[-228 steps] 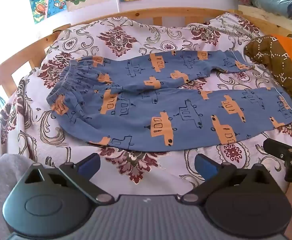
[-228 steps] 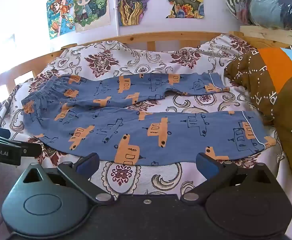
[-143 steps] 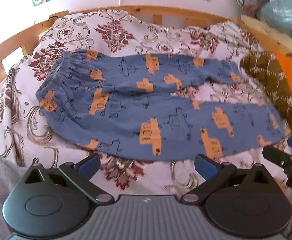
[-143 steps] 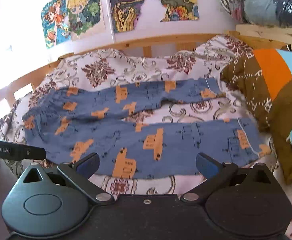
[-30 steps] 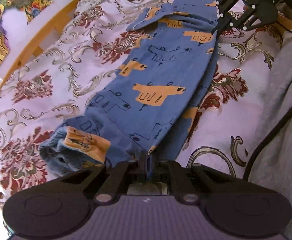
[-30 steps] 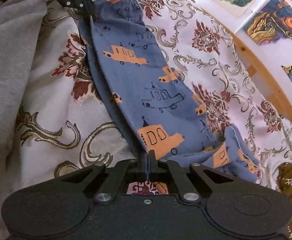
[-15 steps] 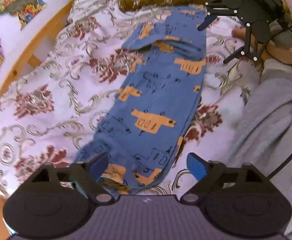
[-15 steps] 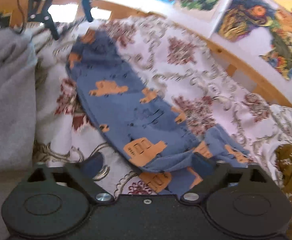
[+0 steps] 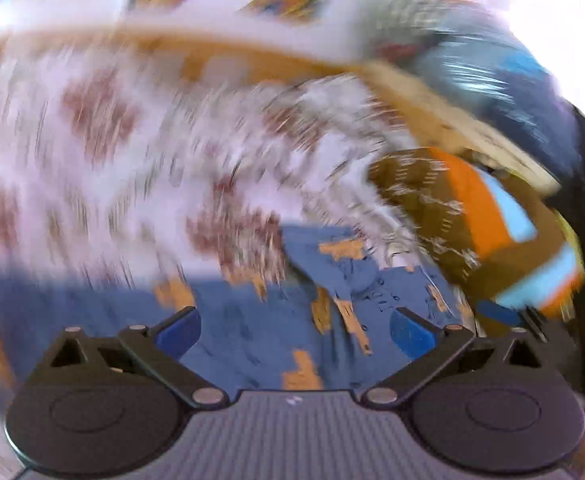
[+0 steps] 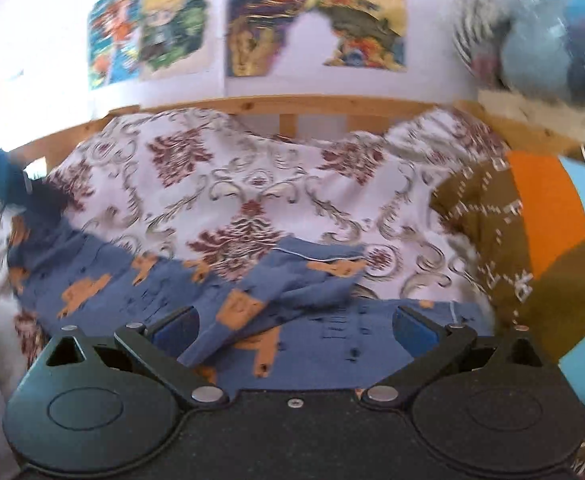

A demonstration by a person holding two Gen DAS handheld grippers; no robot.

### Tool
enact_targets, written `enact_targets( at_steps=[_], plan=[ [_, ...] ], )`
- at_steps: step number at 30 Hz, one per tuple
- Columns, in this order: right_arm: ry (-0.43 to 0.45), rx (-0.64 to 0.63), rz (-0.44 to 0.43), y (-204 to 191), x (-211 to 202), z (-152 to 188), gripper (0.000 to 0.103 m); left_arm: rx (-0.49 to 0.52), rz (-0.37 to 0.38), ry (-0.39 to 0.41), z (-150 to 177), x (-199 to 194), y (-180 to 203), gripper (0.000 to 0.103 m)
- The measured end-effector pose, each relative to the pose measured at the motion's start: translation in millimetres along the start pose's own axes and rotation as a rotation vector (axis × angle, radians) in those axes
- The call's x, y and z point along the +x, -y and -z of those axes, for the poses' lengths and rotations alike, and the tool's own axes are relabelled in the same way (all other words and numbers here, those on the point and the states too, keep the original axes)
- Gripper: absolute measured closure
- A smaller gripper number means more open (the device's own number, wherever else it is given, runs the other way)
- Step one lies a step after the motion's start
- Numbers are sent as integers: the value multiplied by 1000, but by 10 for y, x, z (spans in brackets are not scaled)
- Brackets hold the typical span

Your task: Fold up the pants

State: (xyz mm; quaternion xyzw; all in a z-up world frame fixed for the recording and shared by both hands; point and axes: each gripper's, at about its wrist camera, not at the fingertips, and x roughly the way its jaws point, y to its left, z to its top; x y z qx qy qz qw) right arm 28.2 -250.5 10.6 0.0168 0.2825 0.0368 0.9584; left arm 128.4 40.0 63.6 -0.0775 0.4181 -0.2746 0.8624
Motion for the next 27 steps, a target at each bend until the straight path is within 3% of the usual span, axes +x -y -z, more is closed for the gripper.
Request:
enact_targets(
  at_steps=[2, 5, 8, 11, 12, 15, 19, 25, 27],
  plan=[
    [-42, 17, -34, 172, 74, -81, 1, -79, -5, -31, 159, 297, 132, 0],
    [-136, -26, -144, 391, 250, -291, 1, -62, -21, -89, 391, 650, 350, 0],
    [-194, -103, -219, 517, 401, -484, 1, 119, -50, -76, 703, 779, 570, 0],
    [-242, -177, -277, 523, 569, -624, 1, 317, -168, -71, 952, 879, 746, 0],
    [-262, -206, -294, 500, 641, -663, 1, 344, -200, -93, 957, 923, 823, 0],
    [-317, -271, -323, 358, 878, -756, 1, 395, -204, -89, 975, 973, 907, 0],
    [-365, -303, -288, 87, 1285, -886, 1, 392, -260, -95, 987, 1040, 879, 2],
    [-468, -338, -216, -296, 1907, -1024, 5, 343, -246, -84, 941, 1015, 779, 27],
    [-500, -362, -209, -431, 2082, -1044, 11, 345, -234, -89, 943, 1020, 782, 44]
  ],
)
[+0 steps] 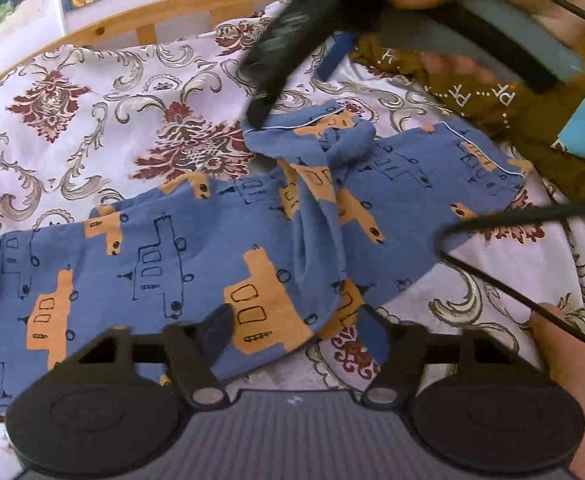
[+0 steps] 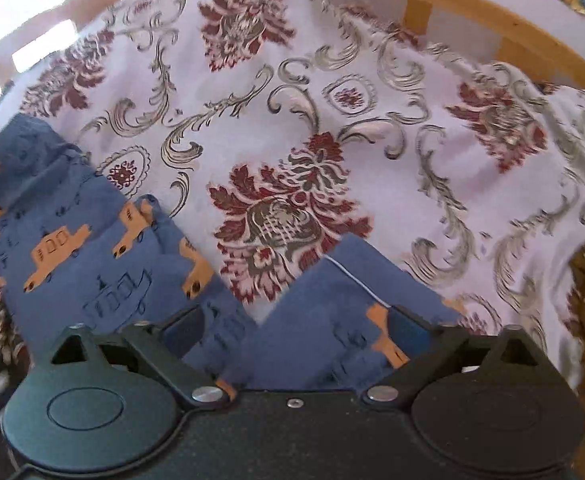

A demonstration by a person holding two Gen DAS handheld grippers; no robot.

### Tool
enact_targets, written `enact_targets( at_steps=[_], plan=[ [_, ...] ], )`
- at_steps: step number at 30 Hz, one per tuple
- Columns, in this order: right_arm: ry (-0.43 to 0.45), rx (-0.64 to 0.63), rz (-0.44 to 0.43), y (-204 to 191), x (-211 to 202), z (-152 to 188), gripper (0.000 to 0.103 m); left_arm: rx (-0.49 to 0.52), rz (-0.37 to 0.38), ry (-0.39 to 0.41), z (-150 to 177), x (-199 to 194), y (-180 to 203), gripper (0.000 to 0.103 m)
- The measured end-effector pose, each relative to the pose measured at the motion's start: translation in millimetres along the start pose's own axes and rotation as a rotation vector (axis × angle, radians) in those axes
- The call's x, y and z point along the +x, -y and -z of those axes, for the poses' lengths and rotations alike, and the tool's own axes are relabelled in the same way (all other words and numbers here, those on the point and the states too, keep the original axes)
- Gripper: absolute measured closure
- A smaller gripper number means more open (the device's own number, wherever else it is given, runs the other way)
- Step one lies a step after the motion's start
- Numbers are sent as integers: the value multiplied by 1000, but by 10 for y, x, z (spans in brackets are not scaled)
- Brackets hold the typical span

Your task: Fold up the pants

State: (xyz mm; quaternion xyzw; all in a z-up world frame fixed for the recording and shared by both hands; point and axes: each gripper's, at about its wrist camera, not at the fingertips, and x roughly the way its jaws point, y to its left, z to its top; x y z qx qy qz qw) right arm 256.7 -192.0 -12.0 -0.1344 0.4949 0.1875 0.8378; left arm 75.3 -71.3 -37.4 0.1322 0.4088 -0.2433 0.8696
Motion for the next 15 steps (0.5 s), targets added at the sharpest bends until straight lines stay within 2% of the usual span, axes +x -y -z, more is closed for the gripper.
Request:
enact_targets(
  at_steps=[3, 6, 10, 12, 13, 14, 15],
  plan=[
    [-55, -51, 50, -101, 244, -146, 19, 13, 23, -6, 3, 19, 19, 61],
    [-90, -79, 91, -157, 448, -214, 31, 16, 39, -18, 12, 49, 23, 73],
    [-128, -64, 136, -143, 658, -235, 60, -1, 54, -30, 9, 82, -7, 81],
    [-138, -32, 124, -101, 715, -219, 71, -11, 60, -35, 7, 91, -29, 85],
    [-137, -13, 117, -79, 728, -211, 91, -15, 62, -35, 7, 92, -38, 86],
    [-134, 3, 111, -59, 726, -200, 102, -20, 64, -35, 7, 92, -46, 90],
    [-124, 21, 105, -34, 707, -185, 102, -24, 68, -35, 5, 92, -54, 93]
  ],
)
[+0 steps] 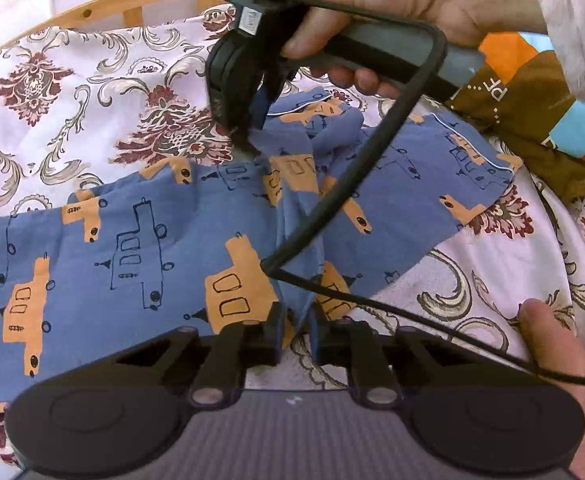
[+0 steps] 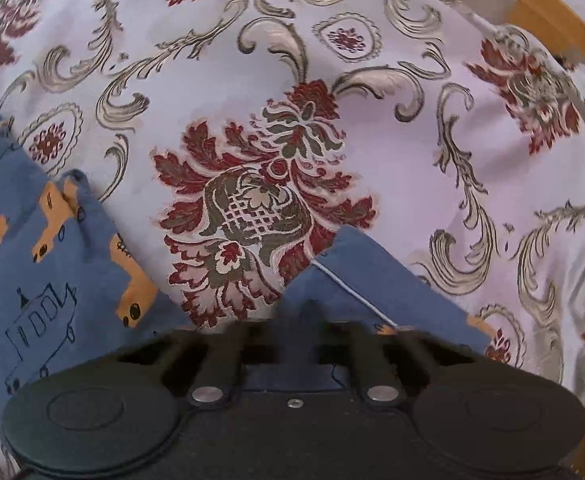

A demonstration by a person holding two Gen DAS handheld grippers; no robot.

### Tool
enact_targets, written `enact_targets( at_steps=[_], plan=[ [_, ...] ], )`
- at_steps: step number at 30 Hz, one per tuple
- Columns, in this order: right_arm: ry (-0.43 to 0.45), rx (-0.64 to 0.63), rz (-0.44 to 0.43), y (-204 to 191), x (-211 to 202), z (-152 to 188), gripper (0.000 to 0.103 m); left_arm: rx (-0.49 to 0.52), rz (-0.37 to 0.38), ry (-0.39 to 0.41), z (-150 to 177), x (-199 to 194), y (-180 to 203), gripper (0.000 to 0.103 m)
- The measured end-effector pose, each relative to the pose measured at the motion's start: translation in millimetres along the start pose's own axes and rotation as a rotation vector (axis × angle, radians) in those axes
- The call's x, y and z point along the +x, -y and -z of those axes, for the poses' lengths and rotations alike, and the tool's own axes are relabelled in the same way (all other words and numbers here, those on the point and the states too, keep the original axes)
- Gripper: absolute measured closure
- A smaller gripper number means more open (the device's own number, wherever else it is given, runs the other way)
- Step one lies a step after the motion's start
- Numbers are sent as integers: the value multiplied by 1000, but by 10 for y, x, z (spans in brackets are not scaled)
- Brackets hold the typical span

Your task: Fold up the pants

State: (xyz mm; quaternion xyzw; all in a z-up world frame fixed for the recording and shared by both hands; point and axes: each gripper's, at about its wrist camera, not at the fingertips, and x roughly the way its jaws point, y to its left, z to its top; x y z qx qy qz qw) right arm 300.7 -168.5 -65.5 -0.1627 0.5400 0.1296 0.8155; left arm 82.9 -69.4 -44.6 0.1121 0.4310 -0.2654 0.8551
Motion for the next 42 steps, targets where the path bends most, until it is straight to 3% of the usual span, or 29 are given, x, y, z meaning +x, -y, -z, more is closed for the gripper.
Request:
enact_targets(
  at_steps=[7, 11, 15, 20, 25, 29, 39, 42],
  plan=[
    [134, 162, -50, 266, -377, 161, 103, -20, 6, 17, -9, -35, -28, 98],
    [281, 281, -51, 460, -814, 384, 103, -24, 6, 32, -16, -65, -35, 99],
    [422, 436, -25, 645, -1253, 820, 103, -8, 2, 65, -16, -135, -17, 100],
    [552, 640, 103, 628, -1608, 1713, 103, 44, -12, 89, -4, -185, 71, 100],
    [513, 894, 159, 551, -1411, 2456, 103, 103, -12, 25, 15, -92, 144, 100],
    [477, 997, 168, 492, -1214, 2743, 103, 105, 0, -12, 17, -32, 132, 99],
    [441, 1014, 152, 430, -1054, 2870, 103, 131, -14, -69, 39, 69, 157, 97],
    [436, 1038, 128, 455, -1017, 2907, 94, 140, -19, -73, 44, 73, 178, 91]
  ],
)
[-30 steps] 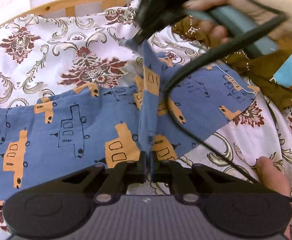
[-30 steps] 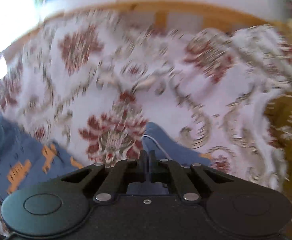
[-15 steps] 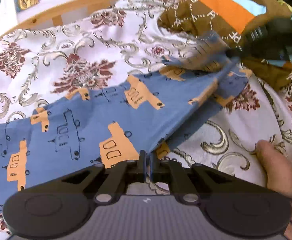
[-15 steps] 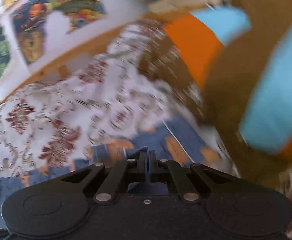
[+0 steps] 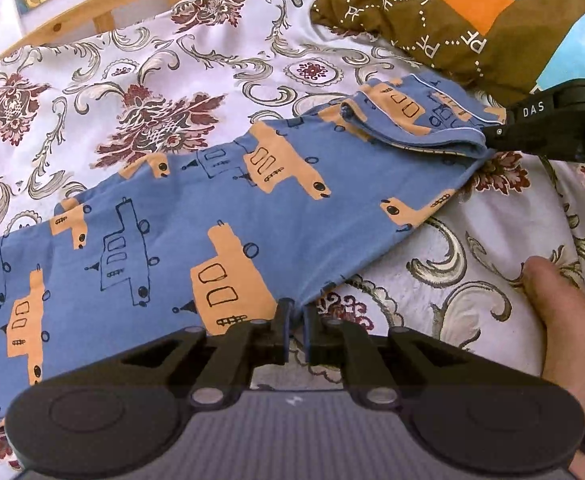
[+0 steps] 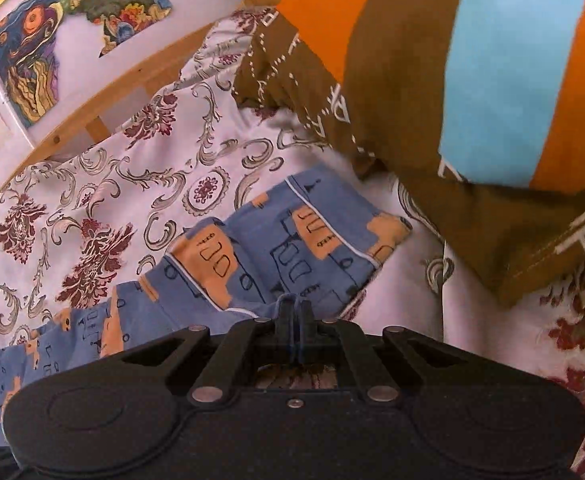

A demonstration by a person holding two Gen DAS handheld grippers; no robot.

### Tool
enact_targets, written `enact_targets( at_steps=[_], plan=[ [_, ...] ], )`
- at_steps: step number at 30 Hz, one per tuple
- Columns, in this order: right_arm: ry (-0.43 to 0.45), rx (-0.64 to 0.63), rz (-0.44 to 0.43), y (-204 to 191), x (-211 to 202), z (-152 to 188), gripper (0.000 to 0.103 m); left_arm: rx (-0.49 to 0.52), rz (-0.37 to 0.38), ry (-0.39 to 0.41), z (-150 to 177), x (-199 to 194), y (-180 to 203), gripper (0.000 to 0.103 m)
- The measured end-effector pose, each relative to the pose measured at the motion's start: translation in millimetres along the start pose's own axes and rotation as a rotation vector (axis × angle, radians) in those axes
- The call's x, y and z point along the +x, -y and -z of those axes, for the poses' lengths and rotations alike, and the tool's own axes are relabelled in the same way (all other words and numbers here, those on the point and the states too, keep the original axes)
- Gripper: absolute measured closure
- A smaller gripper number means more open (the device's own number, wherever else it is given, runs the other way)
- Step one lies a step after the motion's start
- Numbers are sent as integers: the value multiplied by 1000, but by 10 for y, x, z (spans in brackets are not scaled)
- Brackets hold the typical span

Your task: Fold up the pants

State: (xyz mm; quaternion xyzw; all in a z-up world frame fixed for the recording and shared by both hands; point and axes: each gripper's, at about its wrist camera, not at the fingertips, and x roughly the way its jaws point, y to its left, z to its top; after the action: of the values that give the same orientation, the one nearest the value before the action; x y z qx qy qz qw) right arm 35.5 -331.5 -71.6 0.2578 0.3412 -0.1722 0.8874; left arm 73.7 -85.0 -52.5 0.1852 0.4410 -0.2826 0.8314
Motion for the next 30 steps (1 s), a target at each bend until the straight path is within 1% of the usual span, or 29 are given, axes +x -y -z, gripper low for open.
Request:
enact_targets(
  at_steps=[1, 2, 3, 4, 5, 6, 7, 8, 9, 10, 13, 15, 17, 18, 19, 21, 22, 24, 25, 28, 30],
  plan=[
    [3, 1, -2, 5, -13, -8, 87, 5, 1, 0, 0, 0, 10, 88],
    [8, -5, 1, -2, -33, -17, 78, 9, 5, 1, -1, -5, 18, 79],
    [11, -15, 6, -9, -64, -27, 70, 12, 13, 6, -2, -19, 22, 59],
    [14, -24, 7, -11, -103, -34, 50, 11, 27, 16, -5, -45, 20, 44],
    [18, -34, 3, -13, -161, -44, 30, 5, 42, 32, -8, -86, 9, 23],
    [24, -46, -1, -21, -220, -51, 23, -8, 54, 54, -13, -141, -13, 15],
    [30, -62, -1, -33, -271, -63, 10, -27, 77, 79, -18, -210, -46, 14],
    [35, -88, 11, -55, -335, -75, 2, -51, 111, 95, -32, -278, -97, 11],
    [46, -111, 23, -78, -400, -72, 1, -73, 147, 103, -56, -331, -152, 5],
    [60, -132, 30, -97, -460, -57, 1, -98, 175, 110, -84, -379, -217, 2],
    [79, -246, 71, -201, -574, 55, 1, -167, 210, 144, -254, -463, -434, 0],
    [101, -336, 104, -306, -599, 154, 1, -186, 215, 141, -464, -433, -582, 0],
    [122, -412, 106, -406, -604, 229, 1, -187, 228, 114, -735, -347, -704, 0],
    [134, -462, 107, -478, -605, 276, 1, -178, 249, 109, -858, -294, -747, 0],
    [140, -513, 106, -544, -597, 325, 1, -161, 277, 111, -986, -230, -778, 0],
    [141, -658, 118, -691, -542, 453, 1, -113, 341, 98, -1232, -61, -792, 0],
    [135, -720, 135, -748, -507, 505, 1, -86, 368, 75, -1348, 49, -777, 0],
    [114, -842, 187, -852, -399, 620, 1, -25, 416, 4, -1552, 271, -687, 0],
    [106, -882, 197, -880, -367, 658, 1, 8, 443, -36, -1660, 396, -634, 0],
    [93, -965, 216, -944, -290, 714, 1, 77, 509, -129, -1805, 643, -480, 0],
    [97, -1014, 231, -957, -256, 748, 1, 121, 523, -188, -1849, 776, -380, 0]
  ],
)
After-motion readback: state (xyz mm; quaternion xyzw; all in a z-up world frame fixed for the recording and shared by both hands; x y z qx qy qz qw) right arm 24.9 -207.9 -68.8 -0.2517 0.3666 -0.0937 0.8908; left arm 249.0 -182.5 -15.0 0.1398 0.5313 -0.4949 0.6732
